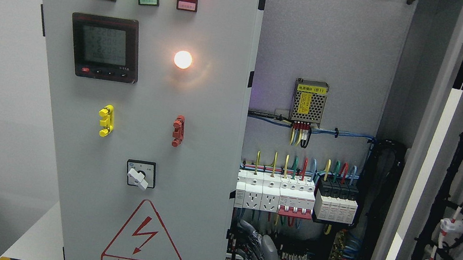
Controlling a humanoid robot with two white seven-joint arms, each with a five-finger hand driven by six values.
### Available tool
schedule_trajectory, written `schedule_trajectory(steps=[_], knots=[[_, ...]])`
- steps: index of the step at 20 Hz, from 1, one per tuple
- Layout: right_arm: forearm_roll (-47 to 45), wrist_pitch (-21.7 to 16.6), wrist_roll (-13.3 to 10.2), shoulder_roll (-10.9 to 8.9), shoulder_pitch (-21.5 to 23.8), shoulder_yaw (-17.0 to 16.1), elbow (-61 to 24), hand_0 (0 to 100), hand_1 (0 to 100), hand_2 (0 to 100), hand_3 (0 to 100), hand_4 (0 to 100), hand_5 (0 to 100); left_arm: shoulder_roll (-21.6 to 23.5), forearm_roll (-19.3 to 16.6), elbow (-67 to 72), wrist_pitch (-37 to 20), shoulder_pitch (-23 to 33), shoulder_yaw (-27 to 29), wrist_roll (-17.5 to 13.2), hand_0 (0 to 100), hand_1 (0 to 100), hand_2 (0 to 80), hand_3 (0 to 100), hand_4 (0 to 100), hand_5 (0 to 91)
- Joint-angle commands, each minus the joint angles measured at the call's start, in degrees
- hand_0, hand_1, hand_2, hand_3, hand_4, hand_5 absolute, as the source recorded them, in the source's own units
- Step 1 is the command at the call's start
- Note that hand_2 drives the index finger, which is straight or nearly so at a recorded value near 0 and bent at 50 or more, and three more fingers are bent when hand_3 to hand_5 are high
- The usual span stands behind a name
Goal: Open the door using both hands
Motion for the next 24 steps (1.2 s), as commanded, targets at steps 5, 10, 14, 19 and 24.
schedule_trajectory(steps=[5, 10, 14, 19, 24], knots=[[-3.8, 0.1, 1.1, -1.62, -1.5, 2.9, 0.0, 0, 0, 0, 0, 0, 0, 0.0, 0.0, 0.0, 0.0, 0.0, 0.0, 0.0, 0, 0, 0.0, 0, 3, 0.0], [-4.8, 0.1, 1.2, -2.15, -2.3, 3.0, 0.0, 0, 0, 0, 0, 0, 0, 0.0, 0.0, 0.0, 0.0, 0.0, 0.0, 0.0, 0, 0, 0.0, 0, 3, 0.0], [-4.9, 1.2, 1.3, -2.68, -3.2, 3.5, 0.6, 0, 0, 0, 0, 0, 0, 0.0, 0.0, 0.0, 0.0, 0.0, 0.0, 0.0, 0, 0, 0.0, 0, 3, 0.0], [-5.0, 1.3, 2.9, -3.47, -4.8, 3.4, 1.4, 0, 0, 0, 0, 0, 0, 0.0, 0.0, 0.0, 0.0, 0.0, 0.0, 0.0, 0, 0, 0.0, 0, 3, 0.0], [-5.0, 1.3, 3.2, -3.56, -5.2, 3.4, 1.6, 0, 0, 0, 0, 0, 0, 0.0, 0.0, 0.0, 0.0, 0.0, 0.0, 0.0, 0, 0, 0.0, 0, 3, 0.0]])
